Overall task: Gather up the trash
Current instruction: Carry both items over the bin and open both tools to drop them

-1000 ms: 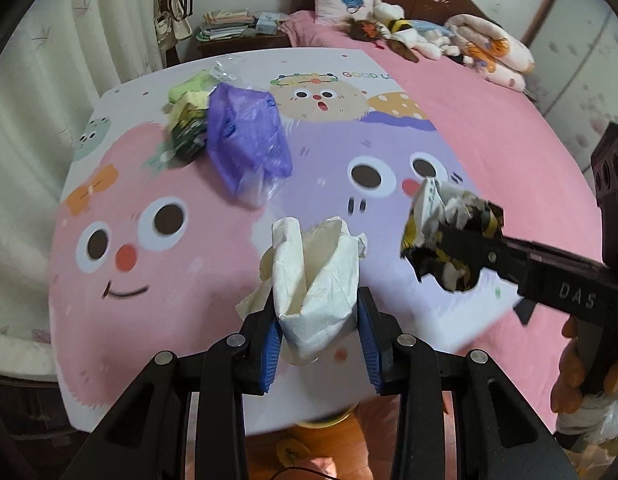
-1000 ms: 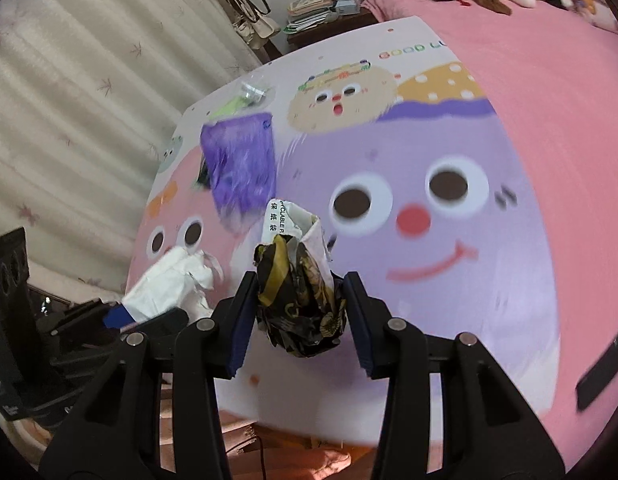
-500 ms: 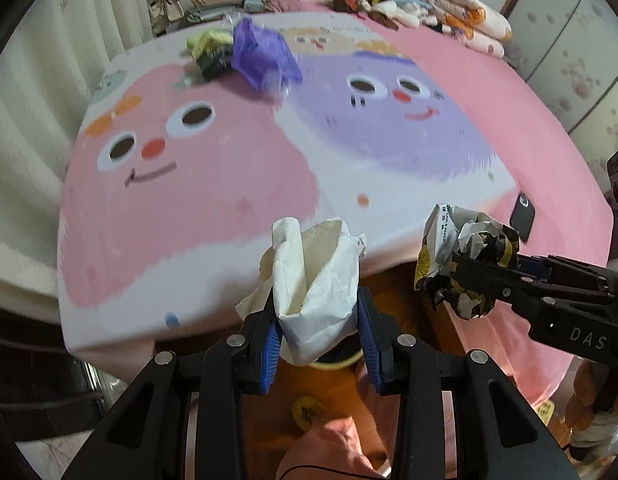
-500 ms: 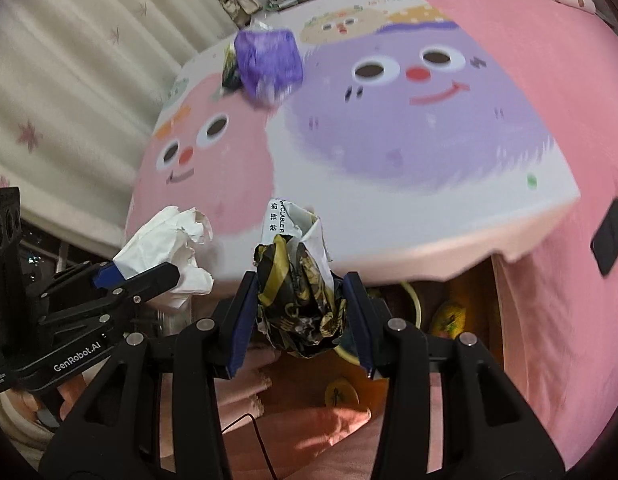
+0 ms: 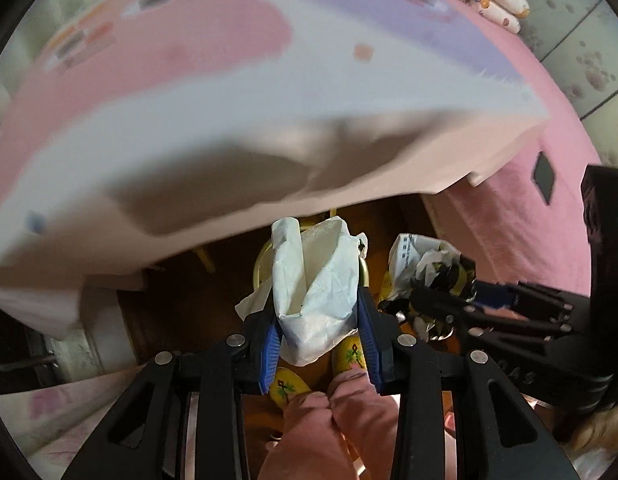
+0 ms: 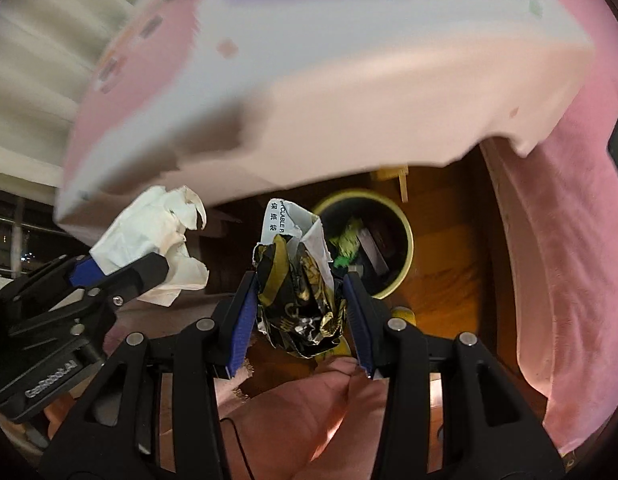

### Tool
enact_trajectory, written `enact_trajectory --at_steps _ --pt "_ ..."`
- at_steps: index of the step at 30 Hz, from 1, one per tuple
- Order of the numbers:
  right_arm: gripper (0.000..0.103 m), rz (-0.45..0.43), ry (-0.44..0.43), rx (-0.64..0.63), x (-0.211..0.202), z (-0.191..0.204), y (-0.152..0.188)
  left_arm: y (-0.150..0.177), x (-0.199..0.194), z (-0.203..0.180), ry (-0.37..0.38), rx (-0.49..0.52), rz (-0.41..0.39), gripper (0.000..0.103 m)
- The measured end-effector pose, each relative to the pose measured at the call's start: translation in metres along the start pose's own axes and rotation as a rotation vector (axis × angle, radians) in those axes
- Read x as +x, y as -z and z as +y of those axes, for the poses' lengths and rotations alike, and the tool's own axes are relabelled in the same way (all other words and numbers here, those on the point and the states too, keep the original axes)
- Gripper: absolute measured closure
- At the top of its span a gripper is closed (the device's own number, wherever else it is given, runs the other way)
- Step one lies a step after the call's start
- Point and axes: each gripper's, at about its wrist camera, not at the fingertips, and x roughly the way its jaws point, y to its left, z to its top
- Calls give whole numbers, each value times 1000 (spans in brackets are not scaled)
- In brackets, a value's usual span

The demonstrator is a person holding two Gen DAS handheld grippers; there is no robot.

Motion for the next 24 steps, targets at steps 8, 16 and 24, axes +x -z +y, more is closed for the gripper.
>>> enact_trajectory --at_steps 8,16,24 --pt "63 79 19 81 115 -61 18 10 105 4 -26 -31 30 67" --pt "60 91 7 115 185 -94 10 15 169 12 -65 -53 45 54" --pt "49 58 8 107 205 -99 -2 14 183 14 -139 -72 10 18"
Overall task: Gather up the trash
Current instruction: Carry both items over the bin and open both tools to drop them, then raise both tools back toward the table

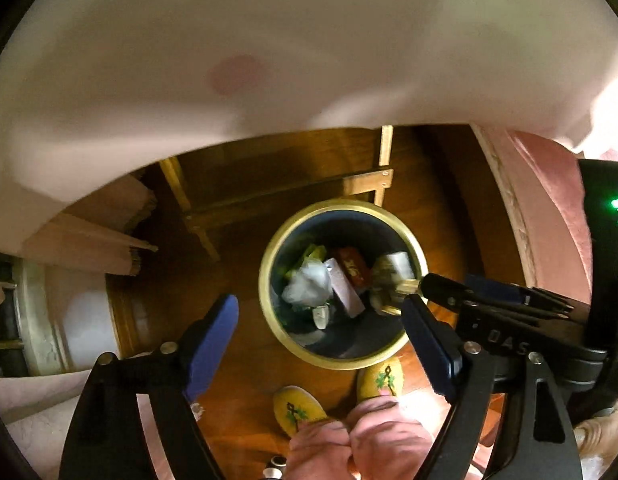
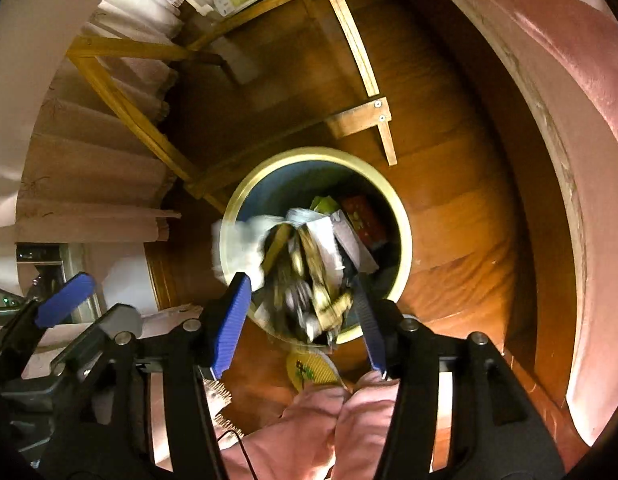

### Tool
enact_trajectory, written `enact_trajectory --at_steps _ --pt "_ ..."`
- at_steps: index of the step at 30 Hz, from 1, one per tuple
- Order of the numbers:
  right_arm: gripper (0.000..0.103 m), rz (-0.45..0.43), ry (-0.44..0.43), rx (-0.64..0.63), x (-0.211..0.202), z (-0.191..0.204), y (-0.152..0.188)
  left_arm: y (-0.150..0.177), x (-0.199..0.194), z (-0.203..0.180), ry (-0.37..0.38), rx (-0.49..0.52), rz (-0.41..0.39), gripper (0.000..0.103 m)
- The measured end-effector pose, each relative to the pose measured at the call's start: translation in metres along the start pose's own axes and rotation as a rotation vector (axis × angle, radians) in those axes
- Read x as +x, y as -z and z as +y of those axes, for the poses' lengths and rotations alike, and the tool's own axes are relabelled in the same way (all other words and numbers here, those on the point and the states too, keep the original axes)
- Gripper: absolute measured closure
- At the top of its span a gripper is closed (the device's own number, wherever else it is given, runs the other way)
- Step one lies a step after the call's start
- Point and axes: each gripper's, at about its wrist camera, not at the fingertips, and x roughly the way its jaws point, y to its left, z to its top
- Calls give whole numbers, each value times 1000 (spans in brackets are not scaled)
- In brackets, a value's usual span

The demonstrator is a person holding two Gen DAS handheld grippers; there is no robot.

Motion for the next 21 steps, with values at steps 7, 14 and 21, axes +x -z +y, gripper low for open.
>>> enact_trajectory --at_steps 7,14,21 --pt "46 -21 -9 -13 -23 9 2 2 -34 23 -22 -60 -29 17" --pt "45 -22 -11 -26 -56 23 2 -1 -82 36 -26 -84 -14 17" --pt "45 -30 -27 -55 -110 53 2 -12 -143 41 -25 -97 -29 17"
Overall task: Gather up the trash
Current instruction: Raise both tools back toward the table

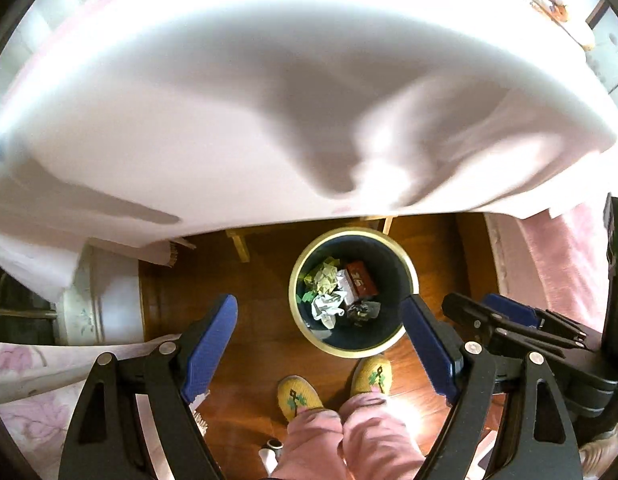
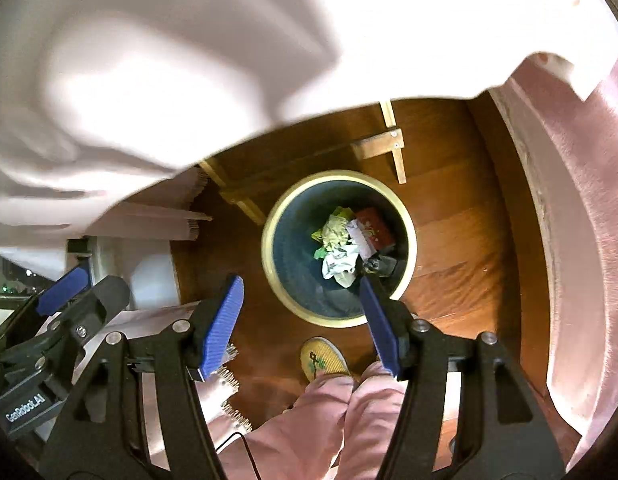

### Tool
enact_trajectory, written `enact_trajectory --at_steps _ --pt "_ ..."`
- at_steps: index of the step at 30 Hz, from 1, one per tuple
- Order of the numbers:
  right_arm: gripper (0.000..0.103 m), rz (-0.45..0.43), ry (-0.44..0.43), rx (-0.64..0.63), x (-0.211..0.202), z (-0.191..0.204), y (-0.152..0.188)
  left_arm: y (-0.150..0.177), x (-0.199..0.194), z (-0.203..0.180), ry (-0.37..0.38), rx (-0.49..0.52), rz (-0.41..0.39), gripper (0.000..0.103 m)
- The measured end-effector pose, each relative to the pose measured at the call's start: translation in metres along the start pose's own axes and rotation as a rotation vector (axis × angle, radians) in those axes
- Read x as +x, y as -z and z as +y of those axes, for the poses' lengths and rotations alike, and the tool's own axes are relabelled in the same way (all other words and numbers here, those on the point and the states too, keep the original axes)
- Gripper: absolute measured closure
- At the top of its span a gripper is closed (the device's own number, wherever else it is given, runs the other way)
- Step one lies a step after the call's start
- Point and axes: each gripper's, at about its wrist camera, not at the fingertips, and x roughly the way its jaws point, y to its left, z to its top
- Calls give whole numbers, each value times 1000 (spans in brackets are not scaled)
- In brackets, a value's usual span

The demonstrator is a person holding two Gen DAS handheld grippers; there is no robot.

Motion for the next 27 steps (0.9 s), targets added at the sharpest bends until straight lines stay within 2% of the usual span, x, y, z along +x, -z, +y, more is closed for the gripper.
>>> enact_trajectory --at_steps 13,22,27 --pt "44 -44 -23 -125 -114 59 -7 -26 -139 10 -30 -10 -100 17" --pt "44 -92 -52 -220 -182 74 -18 -44 -231 8 -78 -30 -189 17" --pt "44 -163 -82 -264 -222 79 -37 -67 -269 -4 -113 -39 -257 17"
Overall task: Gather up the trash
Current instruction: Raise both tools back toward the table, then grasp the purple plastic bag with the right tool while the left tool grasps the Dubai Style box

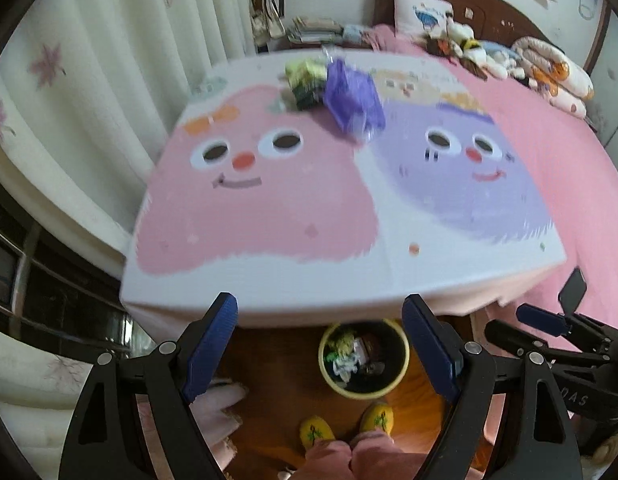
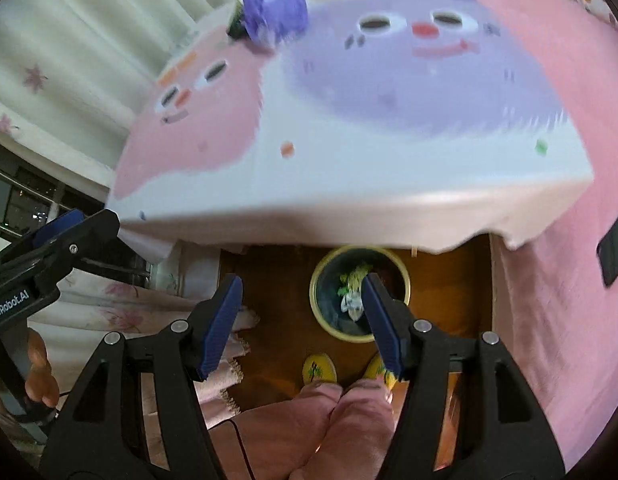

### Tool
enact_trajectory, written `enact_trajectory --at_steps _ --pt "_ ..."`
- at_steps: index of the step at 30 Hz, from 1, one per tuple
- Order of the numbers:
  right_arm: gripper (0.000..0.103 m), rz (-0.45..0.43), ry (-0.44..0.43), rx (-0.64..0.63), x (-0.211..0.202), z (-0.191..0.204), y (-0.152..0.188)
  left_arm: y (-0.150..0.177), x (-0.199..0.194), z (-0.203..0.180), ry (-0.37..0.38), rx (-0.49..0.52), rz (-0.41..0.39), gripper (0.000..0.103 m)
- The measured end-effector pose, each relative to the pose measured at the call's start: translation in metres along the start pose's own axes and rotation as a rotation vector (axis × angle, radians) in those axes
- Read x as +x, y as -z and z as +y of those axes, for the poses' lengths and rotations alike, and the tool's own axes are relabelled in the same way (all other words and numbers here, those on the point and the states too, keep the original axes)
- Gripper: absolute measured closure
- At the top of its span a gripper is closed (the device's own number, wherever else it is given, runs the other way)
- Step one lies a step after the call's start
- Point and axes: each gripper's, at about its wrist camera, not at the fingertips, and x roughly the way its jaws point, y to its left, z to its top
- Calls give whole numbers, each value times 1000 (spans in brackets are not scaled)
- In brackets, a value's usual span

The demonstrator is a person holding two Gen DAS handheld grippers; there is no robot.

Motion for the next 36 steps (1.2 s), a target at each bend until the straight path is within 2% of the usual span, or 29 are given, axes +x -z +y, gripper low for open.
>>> enact_trajectory --at_steps 9,17,23,28,36 --pt "38 -107 -37 -107 -36 0 -65 -51 -33 -7 -35 -42 -92 17" --pt "28 -141 -51 -175 -35 15 -122 -84 -21 11 -45 -80 -98 16" --pt "27 -126 -29 -192 5 30 -170 -122 18 31 -27 -69 -80 16" --pt "26 -117 0 -184 46 36 -214 -177 69 51 2 -55 -37 16" --pt "26 -55 57 -130 136 39 -295 -267 155 93 40 -38 16 16"
